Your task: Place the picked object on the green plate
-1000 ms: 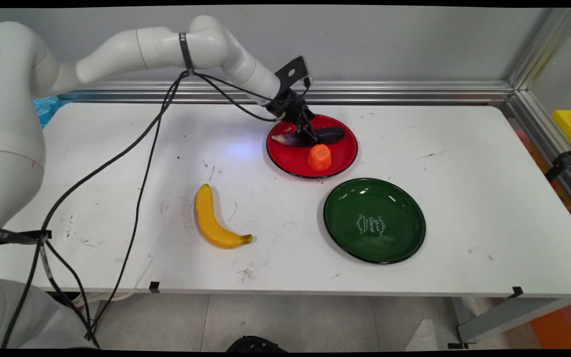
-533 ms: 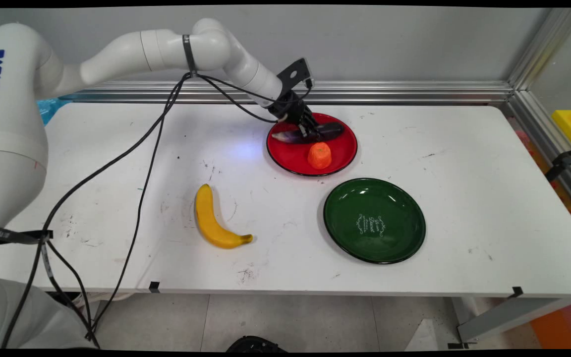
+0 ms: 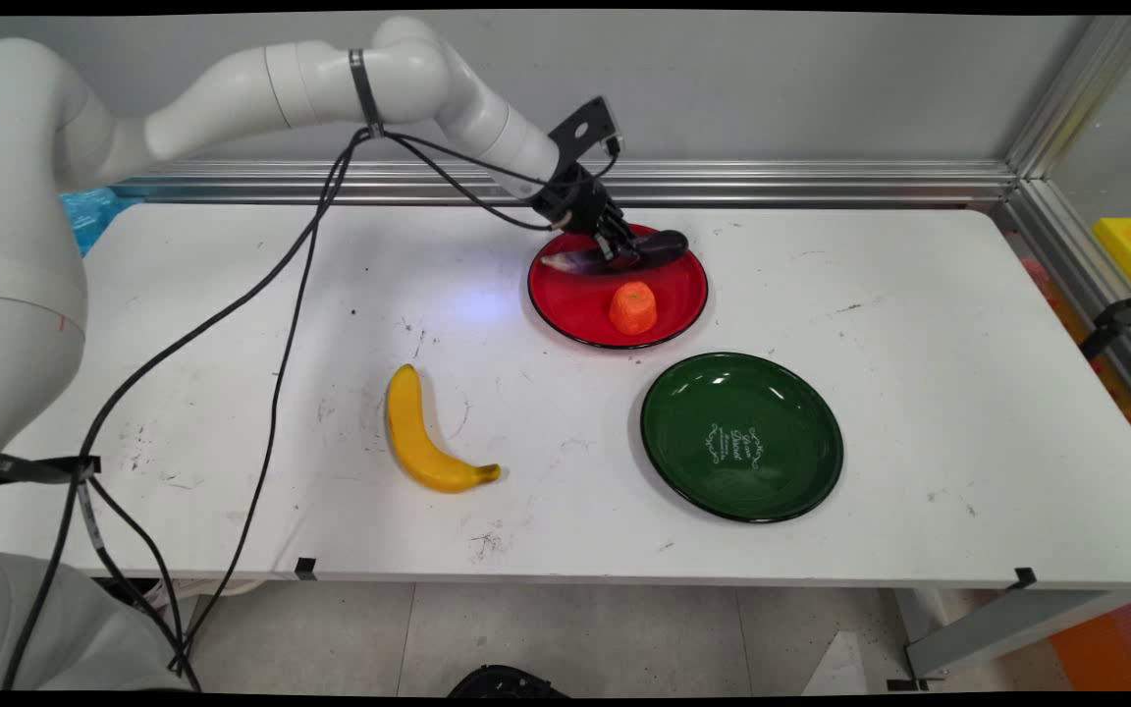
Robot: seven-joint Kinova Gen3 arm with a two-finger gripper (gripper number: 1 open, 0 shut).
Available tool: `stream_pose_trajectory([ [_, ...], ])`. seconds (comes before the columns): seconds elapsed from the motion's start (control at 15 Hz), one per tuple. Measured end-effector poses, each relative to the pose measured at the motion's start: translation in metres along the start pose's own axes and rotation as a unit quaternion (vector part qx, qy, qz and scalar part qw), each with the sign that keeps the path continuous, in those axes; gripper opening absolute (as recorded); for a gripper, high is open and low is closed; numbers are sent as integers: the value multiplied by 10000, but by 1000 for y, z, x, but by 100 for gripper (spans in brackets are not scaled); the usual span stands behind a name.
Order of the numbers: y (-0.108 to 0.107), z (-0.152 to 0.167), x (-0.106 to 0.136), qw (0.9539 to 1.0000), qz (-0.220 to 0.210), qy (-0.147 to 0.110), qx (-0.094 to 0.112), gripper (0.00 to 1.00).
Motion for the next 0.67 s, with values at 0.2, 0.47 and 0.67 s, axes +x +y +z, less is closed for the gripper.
stream_pose_trajectory([
  [0.2,4,-21,16,9999,21,105,-8,0],
  [0.47,24,-51,44,9994,53,313,-107,0],
  [0.67,52,-66,66,9985,49,490,-243,0],
])
